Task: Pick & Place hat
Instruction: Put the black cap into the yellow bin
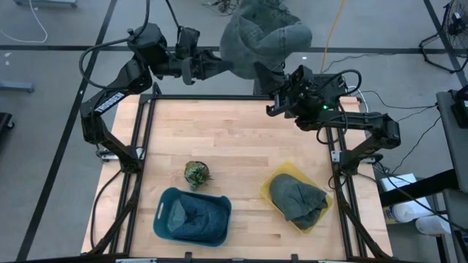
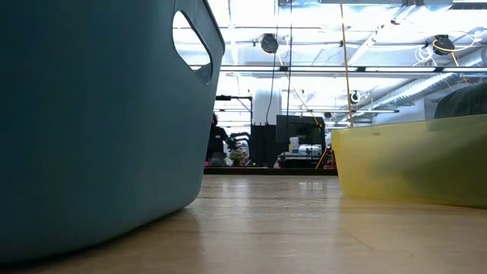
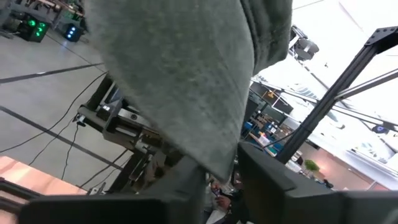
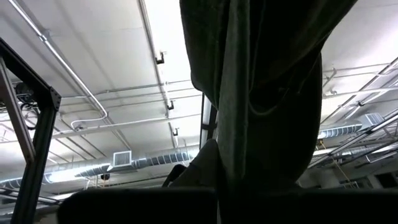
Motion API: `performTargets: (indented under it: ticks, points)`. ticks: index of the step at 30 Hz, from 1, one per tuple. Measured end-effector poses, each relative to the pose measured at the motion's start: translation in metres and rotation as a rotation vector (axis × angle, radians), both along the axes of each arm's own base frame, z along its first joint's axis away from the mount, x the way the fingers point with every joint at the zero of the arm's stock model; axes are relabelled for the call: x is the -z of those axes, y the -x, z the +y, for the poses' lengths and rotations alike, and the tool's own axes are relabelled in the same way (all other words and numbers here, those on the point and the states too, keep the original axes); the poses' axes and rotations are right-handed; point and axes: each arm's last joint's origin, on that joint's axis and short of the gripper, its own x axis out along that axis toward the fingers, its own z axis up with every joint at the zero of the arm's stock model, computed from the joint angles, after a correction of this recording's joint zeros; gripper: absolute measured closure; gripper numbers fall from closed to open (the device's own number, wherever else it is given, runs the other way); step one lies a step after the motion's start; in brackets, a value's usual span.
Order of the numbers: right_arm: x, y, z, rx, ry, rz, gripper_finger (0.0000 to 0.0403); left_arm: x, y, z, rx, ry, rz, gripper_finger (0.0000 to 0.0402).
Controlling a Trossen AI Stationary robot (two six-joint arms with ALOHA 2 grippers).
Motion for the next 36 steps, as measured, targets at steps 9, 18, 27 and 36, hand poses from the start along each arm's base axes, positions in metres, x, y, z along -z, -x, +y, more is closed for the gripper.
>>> performTargets:
  ticks: [9,18,27,36]
  points:
    - [0.003,-0.003,-0.001,-0.012,-0.019,0.05,0.0393,-0.002,0.001,-0.002,0.043,-0.009,-0.007,0.0386]
    - [0.012,-0.007,0.005,-0.074,0.037,0.322,0.0318,0.002,0.001,-0.001,0.167,0.034,0.041,0.0391]
    - [0.018,0.017,0.023,-0.028,0.148,0.691,0.0226,0.002,0.009,0.009,0.289,0.097,0.082,0.0391]
    - [0.017,0.064,0.034,0.032,0.348,0.938,0.0208,0.003,0.016,0.013,0.467,0.184,0.162,0.0391]
